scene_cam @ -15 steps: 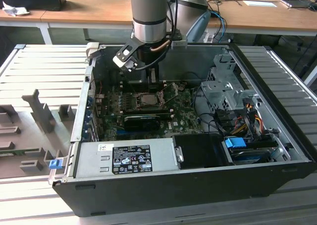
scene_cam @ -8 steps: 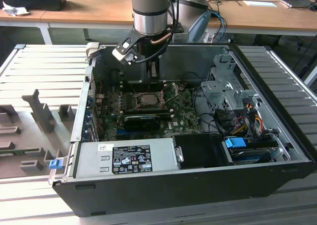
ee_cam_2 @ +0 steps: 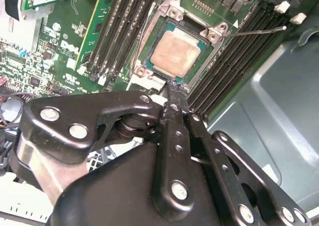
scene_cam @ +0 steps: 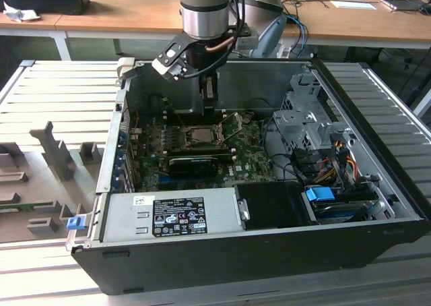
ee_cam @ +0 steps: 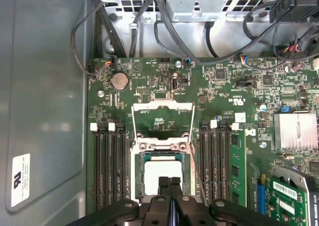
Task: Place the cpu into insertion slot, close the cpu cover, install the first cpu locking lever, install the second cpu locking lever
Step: 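Close the cpu cover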
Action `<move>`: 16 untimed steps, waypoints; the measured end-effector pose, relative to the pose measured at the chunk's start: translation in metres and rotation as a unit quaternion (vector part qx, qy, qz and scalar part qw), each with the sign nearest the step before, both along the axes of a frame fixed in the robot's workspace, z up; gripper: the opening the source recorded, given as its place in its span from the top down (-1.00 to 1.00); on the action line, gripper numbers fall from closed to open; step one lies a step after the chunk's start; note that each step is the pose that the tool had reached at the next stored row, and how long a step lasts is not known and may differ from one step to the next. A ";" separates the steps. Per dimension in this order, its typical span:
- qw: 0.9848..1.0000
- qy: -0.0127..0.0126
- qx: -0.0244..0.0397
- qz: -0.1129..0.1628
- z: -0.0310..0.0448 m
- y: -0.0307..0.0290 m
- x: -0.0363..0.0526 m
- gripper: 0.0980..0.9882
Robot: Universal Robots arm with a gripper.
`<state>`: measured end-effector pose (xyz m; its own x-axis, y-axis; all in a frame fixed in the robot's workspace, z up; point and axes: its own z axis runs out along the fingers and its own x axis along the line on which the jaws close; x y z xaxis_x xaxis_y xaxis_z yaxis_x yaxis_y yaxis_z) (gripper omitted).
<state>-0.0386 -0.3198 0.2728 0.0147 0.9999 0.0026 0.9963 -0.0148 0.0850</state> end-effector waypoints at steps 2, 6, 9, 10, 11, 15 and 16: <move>1.000 0.000 0.000 0.000 0.0000 0.0000 0.0021 0.98; 1.000 0.000 0.000 0.000 -0.0001 0.0001 0.0101 0.98; 1.000 0.000 0.000 0.000 -0.0002 0.0000 0.0208 0.98; 1.000 0.000 0.000 0.000 -0.0004 0.0000 0.0238 0.98; 1.000 0.000 0.000 0.000 -0.0005 0.0000 0.0255 0.98; 1.000 0.000 0.000 0.001 -0.0012 0.0000 0.0289 0.98; 1.000 0.000 0.000 0.001 -0.0013 0.0000 0.0300 0.98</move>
<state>-0.0086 -0.3198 0.2715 0.0136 0.9999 0.0027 0.9963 -0.0138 0.0845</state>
